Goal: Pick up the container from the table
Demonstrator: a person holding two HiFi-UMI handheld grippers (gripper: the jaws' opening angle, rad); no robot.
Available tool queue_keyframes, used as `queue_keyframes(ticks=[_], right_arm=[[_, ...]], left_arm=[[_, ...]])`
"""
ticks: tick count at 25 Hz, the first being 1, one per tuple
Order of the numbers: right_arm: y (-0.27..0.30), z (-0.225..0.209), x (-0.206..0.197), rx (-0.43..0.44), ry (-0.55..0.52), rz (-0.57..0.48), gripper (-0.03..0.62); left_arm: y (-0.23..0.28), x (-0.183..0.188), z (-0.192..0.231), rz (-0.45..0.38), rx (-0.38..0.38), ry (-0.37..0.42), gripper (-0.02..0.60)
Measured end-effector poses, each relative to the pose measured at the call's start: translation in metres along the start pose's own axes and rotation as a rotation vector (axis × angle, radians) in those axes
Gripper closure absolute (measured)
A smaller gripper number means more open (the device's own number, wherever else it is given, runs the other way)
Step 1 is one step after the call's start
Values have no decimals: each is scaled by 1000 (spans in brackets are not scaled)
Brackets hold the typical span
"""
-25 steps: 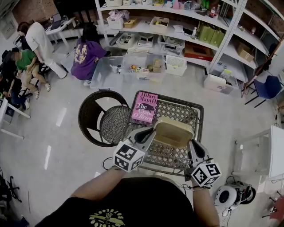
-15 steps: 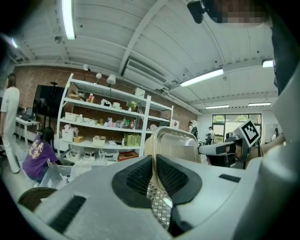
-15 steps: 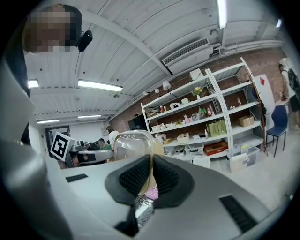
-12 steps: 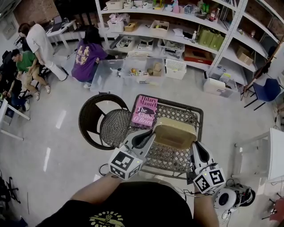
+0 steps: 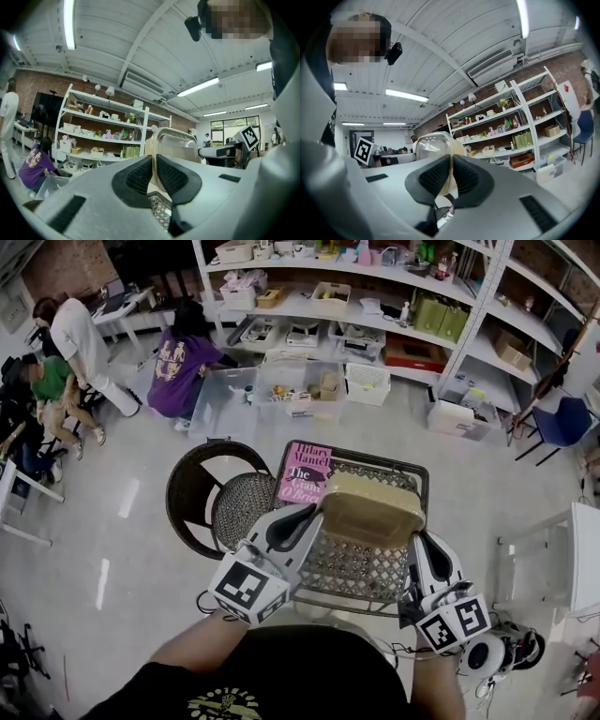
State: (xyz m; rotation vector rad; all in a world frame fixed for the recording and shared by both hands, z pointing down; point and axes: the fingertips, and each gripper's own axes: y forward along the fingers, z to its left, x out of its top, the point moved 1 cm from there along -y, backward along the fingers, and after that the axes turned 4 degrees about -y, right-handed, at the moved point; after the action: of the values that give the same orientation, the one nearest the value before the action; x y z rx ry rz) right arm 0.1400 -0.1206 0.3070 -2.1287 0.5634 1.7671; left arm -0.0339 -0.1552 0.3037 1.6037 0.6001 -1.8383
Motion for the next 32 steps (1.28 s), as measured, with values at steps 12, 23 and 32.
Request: queue_keyframes(ticks=[12, 23, 32], right_arm=[[4, 14, 48, -13, -112, -71, 568], [15, 14, 68, -30, -147, -103, 568], [25, 16, 65, -46, -170, -111, 569]], left_arm=[[-3, 48, -1, -100, -16, 79, 551], [0, 73, 3, -158, -46, 116, 551], [4, 70, 16, -168, -57, 110, 551]])
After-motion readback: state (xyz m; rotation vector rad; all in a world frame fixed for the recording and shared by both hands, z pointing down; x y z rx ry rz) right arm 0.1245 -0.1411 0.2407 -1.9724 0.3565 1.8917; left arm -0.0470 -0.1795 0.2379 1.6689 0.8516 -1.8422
